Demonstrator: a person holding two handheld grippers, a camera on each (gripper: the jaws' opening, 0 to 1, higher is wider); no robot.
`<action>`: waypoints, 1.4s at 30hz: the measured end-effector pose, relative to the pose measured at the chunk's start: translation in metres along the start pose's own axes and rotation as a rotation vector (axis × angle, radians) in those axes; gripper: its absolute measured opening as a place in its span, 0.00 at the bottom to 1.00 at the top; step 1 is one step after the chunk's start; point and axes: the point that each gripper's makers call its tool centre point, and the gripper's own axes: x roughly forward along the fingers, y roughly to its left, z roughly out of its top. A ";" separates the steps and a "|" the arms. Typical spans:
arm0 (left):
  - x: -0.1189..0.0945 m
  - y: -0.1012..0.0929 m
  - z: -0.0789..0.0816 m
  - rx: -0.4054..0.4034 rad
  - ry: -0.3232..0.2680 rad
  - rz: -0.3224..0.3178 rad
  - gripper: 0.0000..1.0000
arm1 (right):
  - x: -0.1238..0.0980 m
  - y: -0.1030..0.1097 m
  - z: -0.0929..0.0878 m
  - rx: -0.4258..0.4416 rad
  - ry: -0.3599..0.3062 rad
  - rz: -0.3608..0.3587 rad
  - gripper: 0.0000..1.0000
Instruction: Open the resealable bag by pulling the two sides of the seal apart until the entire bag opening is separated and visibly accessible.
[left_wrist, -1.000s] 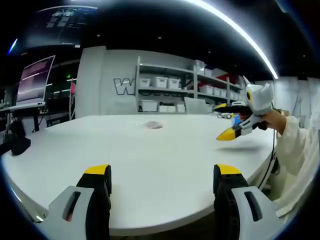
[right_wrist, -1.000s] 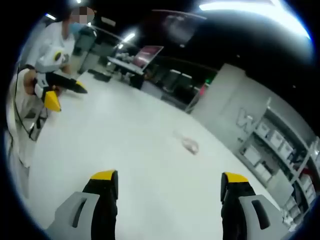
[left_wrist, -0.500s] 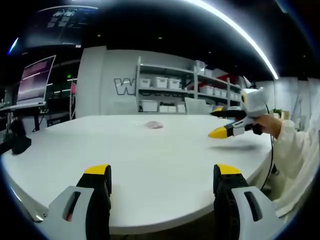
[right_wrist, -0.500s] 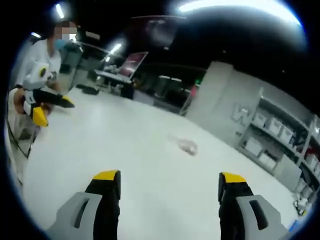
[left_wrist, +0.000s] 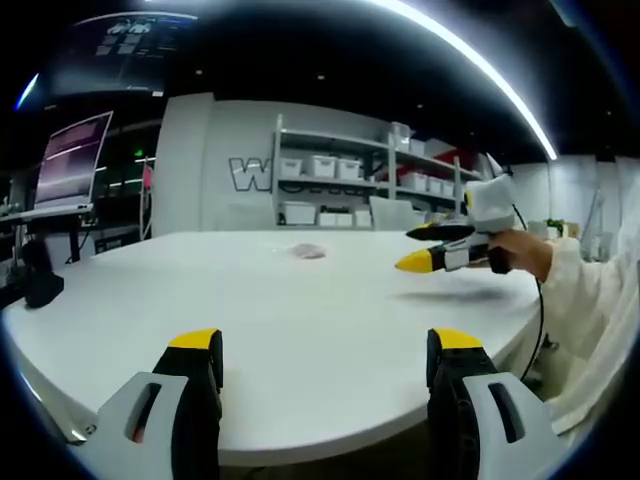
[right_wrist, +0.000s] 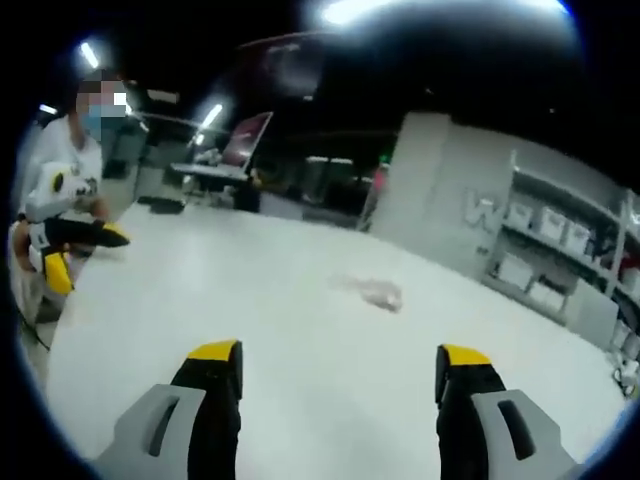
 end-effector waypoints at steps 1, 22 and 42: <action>0.000 0.000 0.000 0.000 -0.001 0.000 0.82 | 0.001 0.001 0.000 0.006 -0.001 0.002 0.79; -0.001 0.000 0.000 0.001 -0.007 0.003 0.82 | 0.011 -0.008 -0.007 0.029 0.036 -0.003 0.80; -0.003 -0.001 0.002 0.008 -0.008 0.005 0.82 | 0.025 -0.010 -0.003 -0.142 0.112 0.051 0.79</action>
